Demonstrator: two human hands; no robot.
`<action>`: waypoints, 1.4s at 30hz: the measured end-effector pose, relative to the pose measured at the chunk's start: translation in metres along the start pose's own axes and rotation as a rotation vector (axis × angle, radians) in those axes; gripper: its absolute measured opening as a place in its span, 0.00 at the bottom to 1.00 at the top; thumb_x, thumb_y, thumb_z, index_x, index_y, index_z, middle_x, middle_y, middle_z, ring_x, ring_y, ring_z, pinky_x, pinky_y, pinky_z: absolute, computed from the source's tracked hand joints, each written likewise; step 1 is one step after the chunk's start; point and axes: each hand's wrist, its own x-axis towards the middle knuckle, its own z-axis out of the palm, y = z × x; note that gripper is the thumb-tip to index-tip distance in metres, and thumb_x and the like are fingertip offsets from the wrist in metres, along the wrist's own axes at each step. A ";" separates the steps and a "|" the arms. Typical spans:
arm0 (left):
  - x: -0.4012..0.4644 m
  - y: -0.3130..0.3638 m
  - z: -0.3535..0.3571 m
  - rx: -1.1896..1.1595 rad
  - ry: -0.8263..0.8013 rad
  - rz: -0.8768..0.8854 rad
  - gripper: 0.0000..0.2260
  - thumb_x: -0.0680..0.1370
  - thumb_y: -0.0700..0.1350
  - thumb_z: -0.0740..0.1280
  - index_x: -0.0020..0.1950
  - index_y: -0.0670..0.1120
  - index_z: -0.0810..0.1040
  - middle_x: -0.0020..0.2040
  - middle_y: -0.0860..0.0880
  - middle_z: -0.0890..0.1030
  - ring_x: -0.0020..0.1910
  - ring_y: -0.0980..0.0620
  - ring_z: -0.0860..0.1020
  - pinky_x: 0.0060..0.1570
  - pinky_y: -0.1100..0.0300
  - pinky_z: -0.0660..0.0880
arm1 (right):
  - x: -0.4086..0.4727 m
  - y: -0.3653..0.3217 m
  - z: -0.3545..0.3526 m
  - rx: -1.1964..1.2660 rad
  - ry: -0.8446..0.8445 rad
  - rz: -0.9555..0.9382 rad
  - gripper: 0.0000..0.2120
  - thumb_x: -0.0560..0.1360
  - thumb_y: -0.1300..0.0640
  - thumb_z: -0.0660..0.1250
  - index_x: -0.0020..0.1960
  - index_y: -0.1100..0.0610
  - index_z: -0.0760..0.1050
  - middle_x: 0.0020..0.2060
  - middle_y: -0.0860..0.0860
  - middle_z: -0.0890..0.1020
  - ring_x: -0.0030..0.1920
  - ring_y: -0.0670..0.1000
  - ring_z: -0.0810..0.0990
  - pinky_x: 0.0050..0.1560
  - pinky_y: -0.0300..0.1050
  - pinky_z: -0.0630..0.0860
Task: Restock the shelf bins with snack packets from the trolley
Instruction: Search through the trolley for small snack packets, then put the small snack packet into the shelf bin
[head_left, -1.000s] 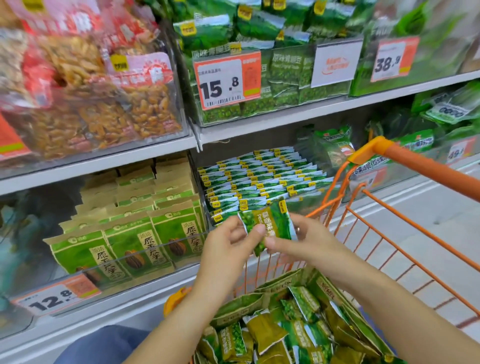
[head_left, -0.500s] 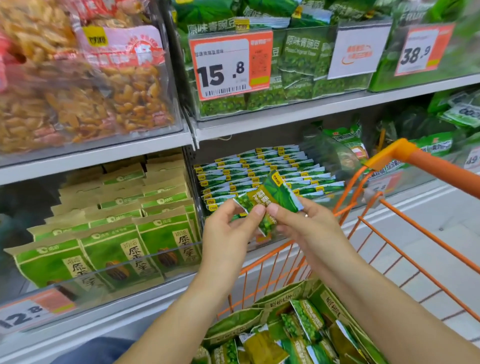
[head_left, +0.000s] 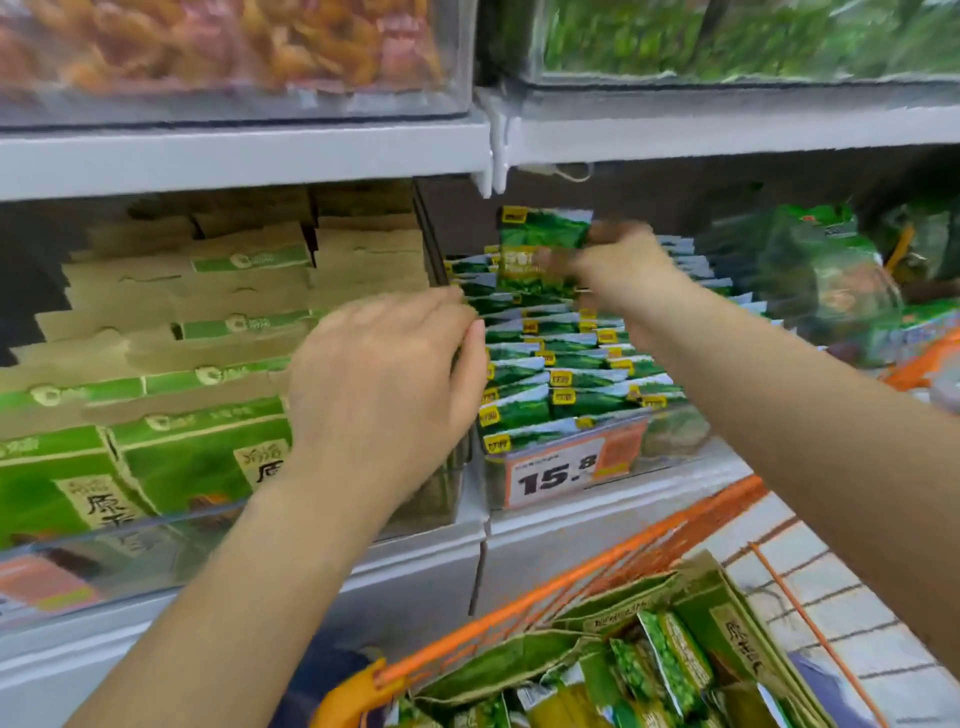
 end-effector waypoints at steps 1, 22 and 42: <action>-0.001 -0.002 0.003 -0.014 0.021 0.013 0.10 0.78 0.46 0.64 0.43 0.46 0.84 0.44 0.49 0.85 0.40 0.46 0.83 0.41 0.57 0.70 | 0.015 0.000 0.010 -0.036 0.007 0.013 0.21 0.71 0.56 0.74 0.60 0.60 0.73 0.55 0.52 0.79 0.58 0.52 0.77 0.58 0.46 0.74; 0.000 -0.004 0.013 -0.092 0.065 -0.019 0.11 0.78 0.45 0.63 0.40 0.46 0.83 0.42 0.51 0.84 0.40 0.48 0.82 0.43 0.54 0.73 | 0.112 0.026 0.088 -0.115 0.238 -0.153 0.22 0.69 0.57 0.75 0.60 0.62 0.74 0.51 0.56 0.79 0.55 0.57 0.79 0.56 0.52 0.77; -0.046 0.063 -0.034 -0.544 -0.363 0.267 0.13 0.77 0.48 0.59 0.44 0.48 0.83 0.36 0.52 0.82 0.36 0.48 0.81 0.30 0.53 0.77 | -0.182 0.053 -0.066 -0.449 -0.138 -0.332 0.04 0.75 0.52 0.67 0.41 0.49 0.77 0.32 0.47 0.81 0.34 0.47 0.80 0.40 0.44 0.77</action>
